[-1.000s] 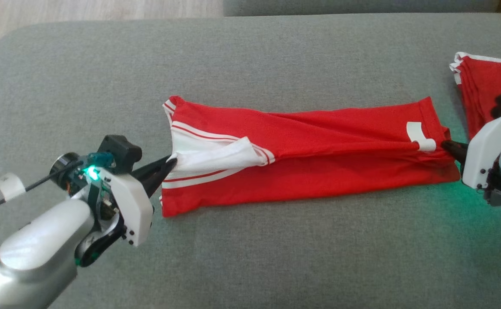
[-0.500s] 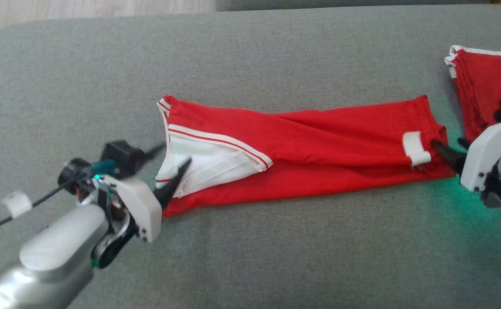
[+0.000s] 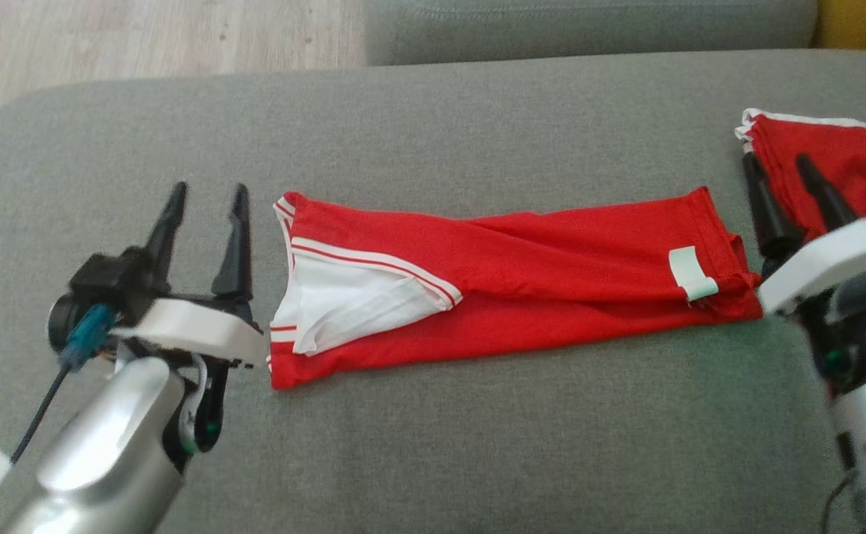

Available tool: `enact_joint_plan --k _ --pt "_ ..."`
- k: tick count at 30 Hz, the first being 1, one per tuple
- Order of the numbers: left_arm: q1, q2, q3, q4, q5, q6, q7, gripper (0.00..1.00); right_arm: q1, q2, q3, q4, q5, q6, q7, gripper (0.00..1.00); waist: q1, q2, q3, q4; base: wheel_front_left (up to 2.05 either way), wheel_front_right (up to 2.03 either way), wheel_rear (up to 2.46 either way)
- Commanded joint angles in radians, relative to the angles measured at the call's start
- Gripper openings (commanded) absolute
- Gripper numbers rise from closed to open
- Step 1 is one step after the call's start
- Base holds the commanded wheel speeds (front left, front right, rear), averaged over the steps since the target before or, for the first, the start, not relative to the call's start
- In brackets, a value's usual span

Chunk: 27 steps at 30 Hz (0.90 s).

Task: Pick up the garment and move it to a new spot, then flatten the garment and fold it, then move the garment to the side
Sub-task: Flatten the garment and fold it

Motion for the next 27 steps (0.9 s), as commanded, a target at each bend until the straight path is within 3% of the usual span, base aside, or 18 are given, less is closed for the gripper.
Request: enact_joint_plan --k 1,7,12,18,27 --pt "-0.007 0.007 0.111 -0.064 0.043 0.016 -0.012 1.00 0.011 0.017 -0.001 -0.051 -0.030 -0.001 -0.055 1.00 0.0000 0.0000 -0.011 -0.004 0.00 0.00 0.00" --pt "0.198 -0.109 0.331 -0.184 0.212 0.009 -0.012 1.00 0.109 0.129 -0.019 -0.095 -0.161 -0.001 -0.224 1.00 0.0000 0.0000 -0.038 -0.006 0.00 0.00 0.00" --pt "0.327 -0.204 0.450 -0.211 0.340 -0.052 -0.012 1.00 0.183 0.207 -0.024 -0.087 -0.235 -0.001 -0.289 1.00 0.0000 0.0000 -0.047 -0.010 0.00 0.00 0.00" --pt "0.364 -0.277 0.538 -0.192 0.432 -0.146 -0.012 1.00 0.189 0.236 -0.046 -0.063 -0.279 -0.001 -0.296 1.00 0.0000 0.0000 -0.033 0.000 0.00 0.00 0.00" --pt "0.327 -0.341 0.591 -0.152 0.505 -0.248 -0.012 1.00 0.103 0.258 -0.219 0.085 -0.390 -0.001 -0.220 1.00 0.0000 0.0000 0.026 0.020 0.00 0.00 0.00"
